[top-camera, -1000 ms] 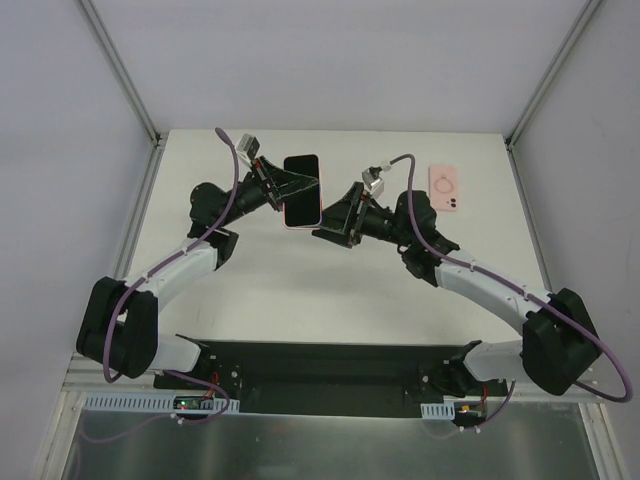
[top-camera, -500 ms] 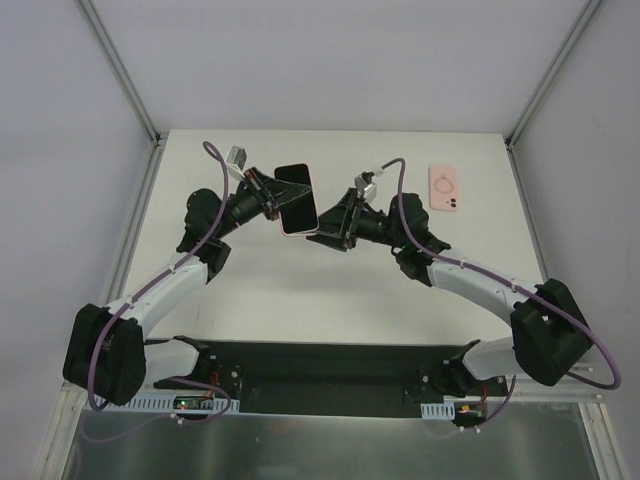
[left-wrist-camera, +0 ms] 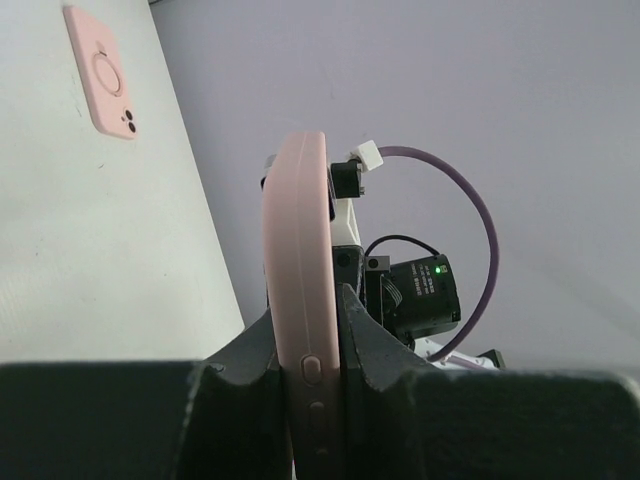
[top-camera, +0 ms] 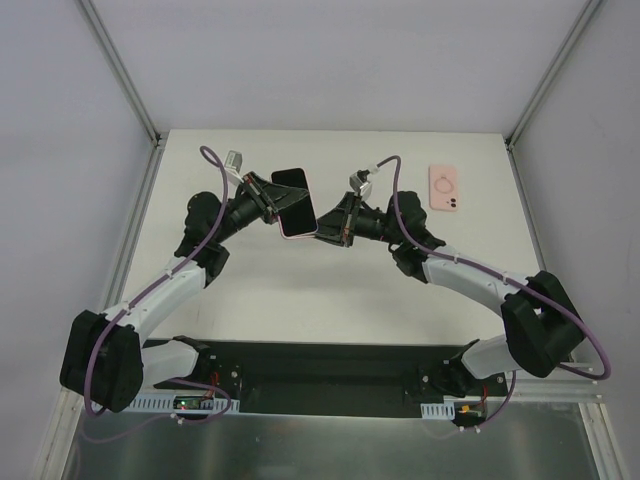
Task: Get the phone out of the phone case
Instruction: Remove the phone case from the phone.
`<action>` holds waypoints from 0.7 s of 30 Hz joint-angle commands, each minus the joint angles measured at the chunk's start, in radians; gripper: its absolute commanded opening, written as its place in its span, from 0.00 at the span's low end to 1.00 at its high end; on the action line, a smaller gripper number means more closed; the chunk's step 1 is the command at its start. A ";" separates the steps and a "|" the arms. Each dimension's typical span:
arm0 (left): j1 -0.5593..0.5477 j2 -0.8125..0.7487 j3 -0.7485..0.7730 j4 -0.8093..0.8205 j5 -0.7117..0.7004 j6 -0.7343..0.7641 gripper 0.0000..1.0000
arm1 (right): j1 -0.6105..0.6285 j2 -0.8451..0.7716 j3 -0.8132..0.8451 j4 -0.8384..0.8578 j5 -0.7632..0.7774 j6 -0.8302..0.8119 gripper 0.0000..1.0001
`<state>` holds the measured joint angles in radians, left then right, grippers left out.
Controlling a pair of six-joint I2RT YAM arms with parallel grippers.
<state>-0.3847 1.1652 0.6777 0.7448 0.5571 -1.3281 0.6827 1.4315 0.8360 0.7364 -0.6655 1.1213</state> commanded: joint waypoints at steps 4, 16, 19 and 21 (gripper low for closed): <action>-0.092 0.028 -0.027 0.018 0.253 0.148 0.21 | -0.046 -0.059 0.037 0.163 0.182 0.112 0.01; -0.091 0.060 -0.021 -0.056 0.254 0.173 0.92 | -0.061 -0.364 0.170 -0.961 0.569 -0.514 0.01; -0.089 0.060 -0.017 -0.056 0.250 0.175 0.93 | -0.064 -0.391 0.202 -1.130 0.659 -0.607 0.02; -0.089 0.062 -0.004 -0.056 0.253 0.175 0.94 | -0.063 -0.399 0.215 -1.233 0.733 -0.647 0.01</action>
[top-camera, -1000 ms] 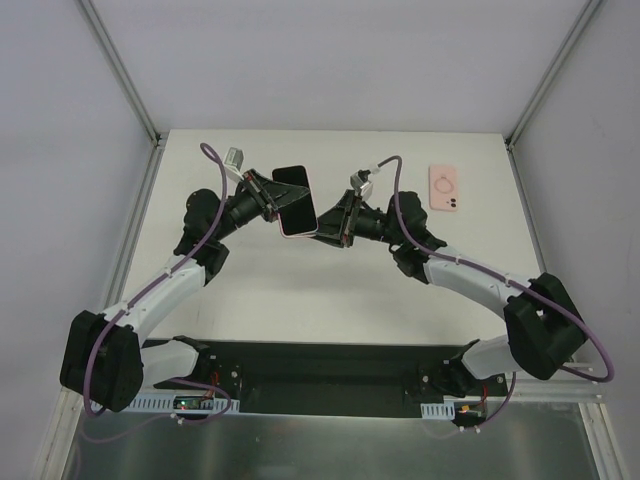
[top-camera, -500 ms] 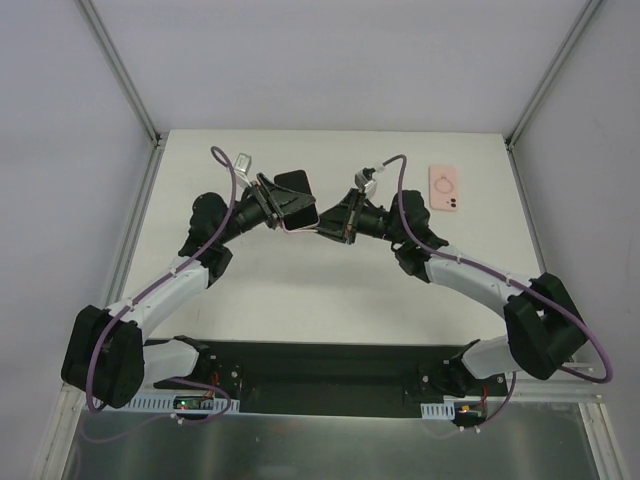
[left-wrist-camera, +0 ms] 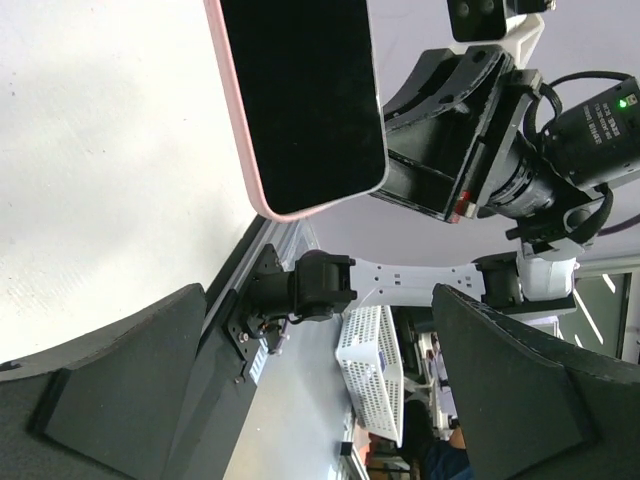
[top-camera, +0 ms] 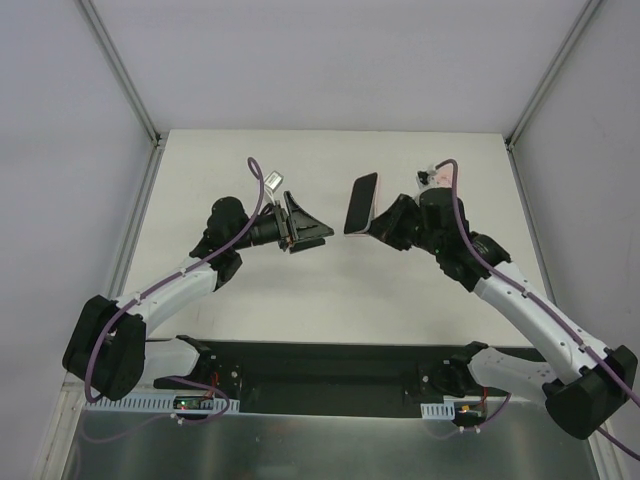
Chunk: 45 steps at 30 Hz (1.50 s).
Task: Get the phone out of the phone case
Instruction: Remove the phone case from the phone.
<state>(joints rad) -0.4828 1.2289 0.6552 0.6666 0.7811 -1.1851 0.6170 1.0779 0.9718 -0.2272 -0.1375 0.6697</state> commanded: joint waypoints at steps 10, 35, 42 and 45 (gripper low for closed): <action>0.010 0.009 0.024 -0.002 0.032 0.038 0.94 | 0.018 0.005 0.030 -0.564 0.305 -0.420 0.01; 0.010 0.041 0.027 -0.009 0.072 0.035 0.94 | 0.173 0.266 -0.120 -0.399 0.430 -0.443 0.09; 0.010 0.032 0.018 -0.010 0.075 0.035 0.93 | 0.187 0.327 -0.153 -0.336 0.455 -0.423 0.15; 0.010 0.026 0.011 -0.012 0.073 0.036 0.93 | 0.190 0.365 -0.168 -0.299 0.457 -0.415 0.14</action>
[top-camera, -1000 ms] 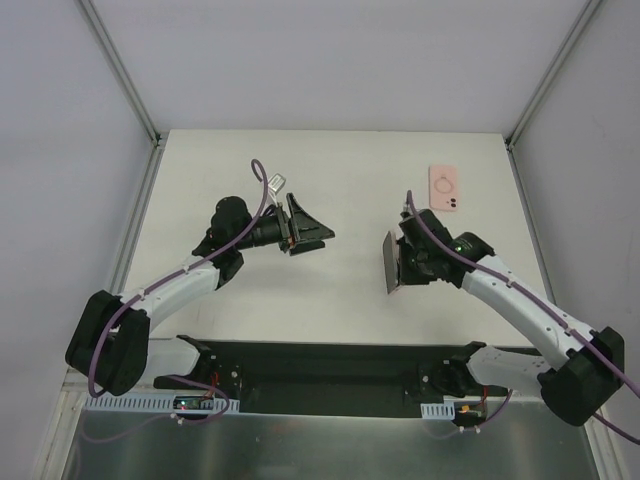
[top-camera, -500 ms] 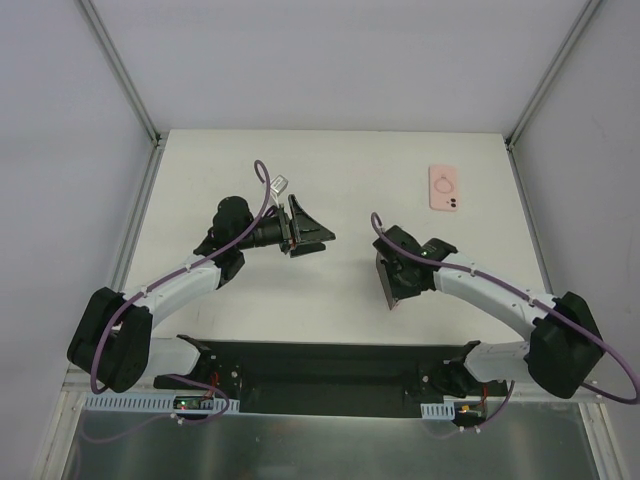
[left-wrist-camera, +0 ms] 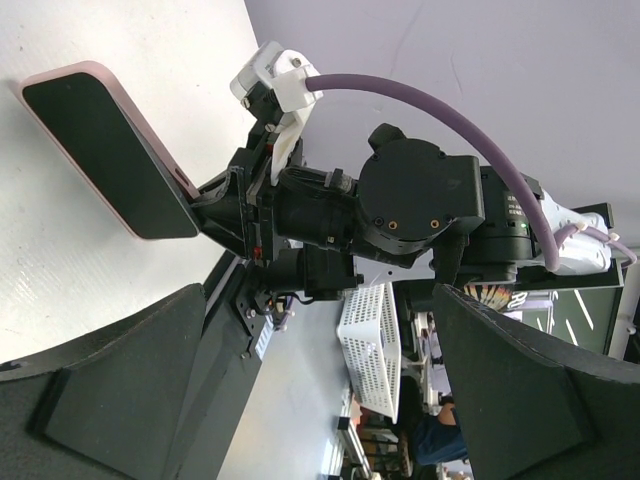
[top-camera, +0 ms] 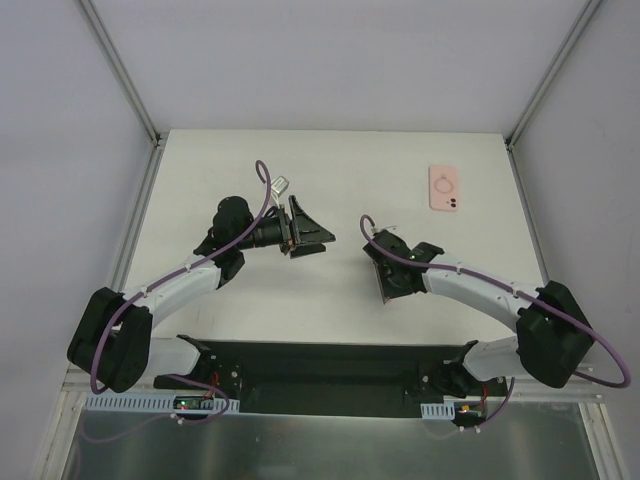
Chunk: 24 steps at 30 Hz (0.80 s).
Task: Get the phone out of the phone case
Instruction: Remove the phone case from the phone.
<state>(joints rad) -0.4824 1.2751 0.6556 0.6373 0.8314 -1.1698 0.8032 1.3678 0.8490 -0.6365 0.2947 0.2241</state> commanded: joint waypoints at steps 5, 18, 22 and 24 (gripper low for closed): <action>0.010 -0.029 0.004 0.019 0.023 0.021 0.94 | 0.007 0.145 -0.070 0.187 0.031 0.046 0.12; 0.010 -0.049 0.001 -0.008 0.023 0.035 0.93 | 0.056 0.225 -0.134 0.373 -0.014 0.086 0.13; 0.010 -0.043 0.003 -0.010 0.021 0.035 0.94 | 0.080 0.212 -0.108 0.341 0.007 0.090 0.18; 0.010 -0.040 0.004 -0.010 0.023 0.035 0.94 | 0.082 0.226 -0.097 0.334 0.015 0.092 0.18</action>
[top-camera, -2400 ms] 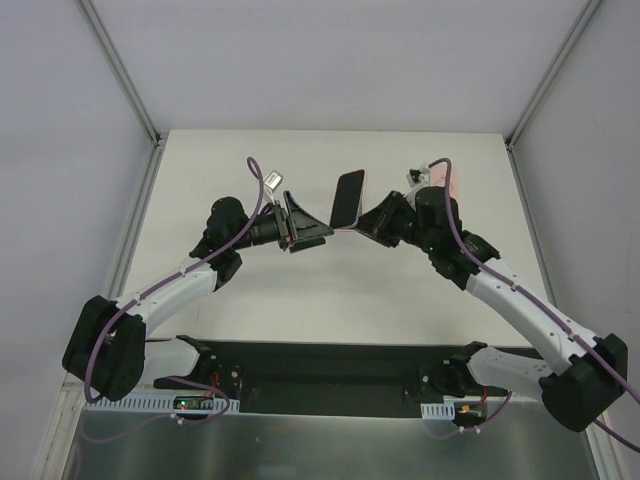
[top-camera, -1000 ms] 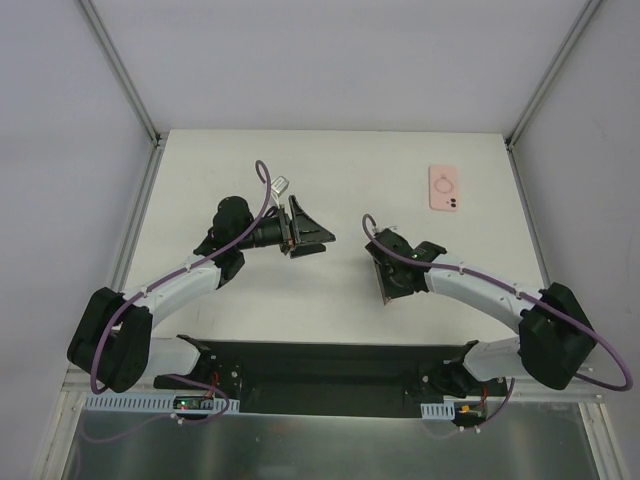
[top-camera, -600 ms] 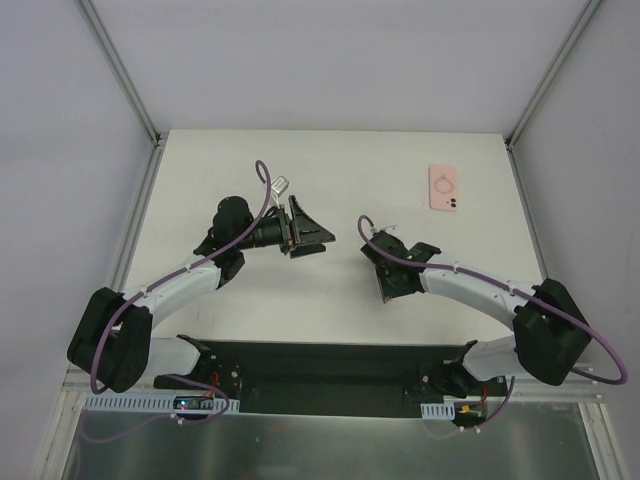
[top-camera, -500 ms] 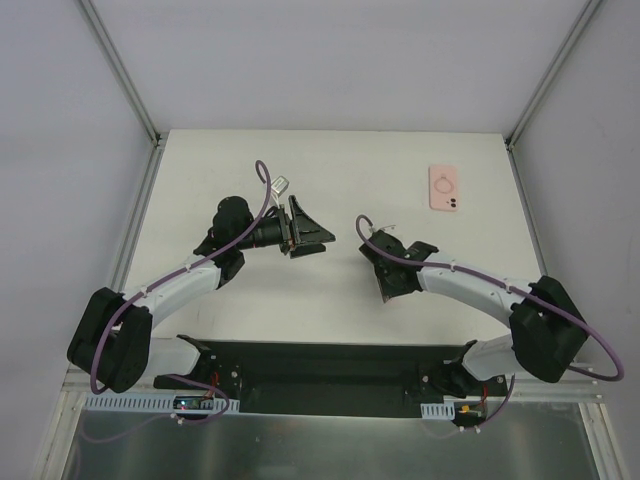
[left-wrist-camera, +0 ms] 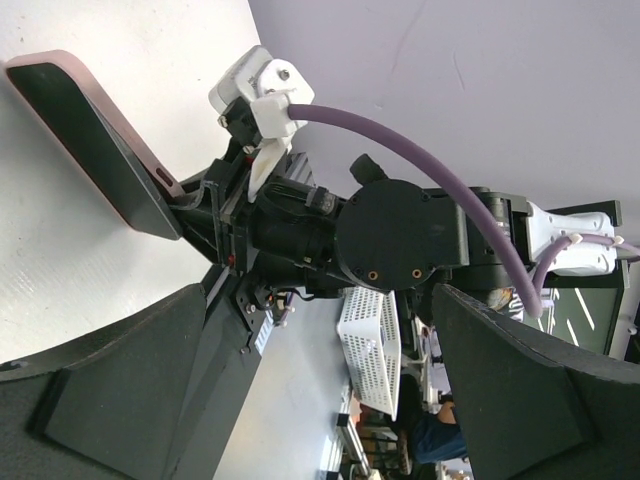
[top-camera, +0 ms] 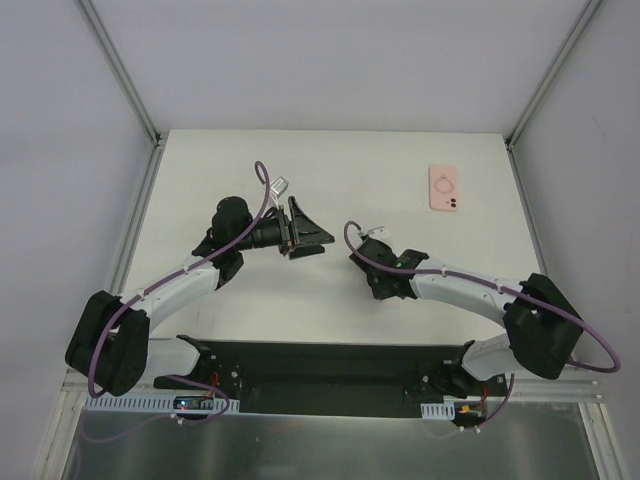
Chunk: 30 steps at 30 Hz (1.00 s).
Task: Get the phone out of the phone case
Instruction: Remove the phone case from the phone.
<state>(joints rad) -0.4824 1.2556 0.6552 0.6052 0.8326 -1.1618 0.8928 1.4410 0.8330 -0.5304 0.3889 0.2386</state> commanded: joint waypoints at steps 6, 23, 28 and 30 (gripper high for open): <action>0.010 -0.032 0.003 0.019 0.025 0.031 0.94 | -0.009 0.203 -0.061 0.201 -0.047 0.082 0.18; 0.008 -0.038 0.017 0.013 0.030 0.025 0.94 | -0.043 0.329 -0.080 0.336 -0.122 0.042 0.12; 0.008 -0.036 -0.003 0.011 0.026 0.024 0.94 | -0.045 0.294 -0.112 0.372 -0.140 0.045 0.02; 0.007 -0.032 -0.011 0.013 0.026 0.022 0.94 | -0.045 0.262 -0.121 0.394 -0.183 0.034 0.01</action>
<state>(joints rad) -0.4828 1.2488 0.6552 0.5854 0.8349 -1.1584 0.8780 1.5768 0.8398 -0.4480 0.4248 0.2306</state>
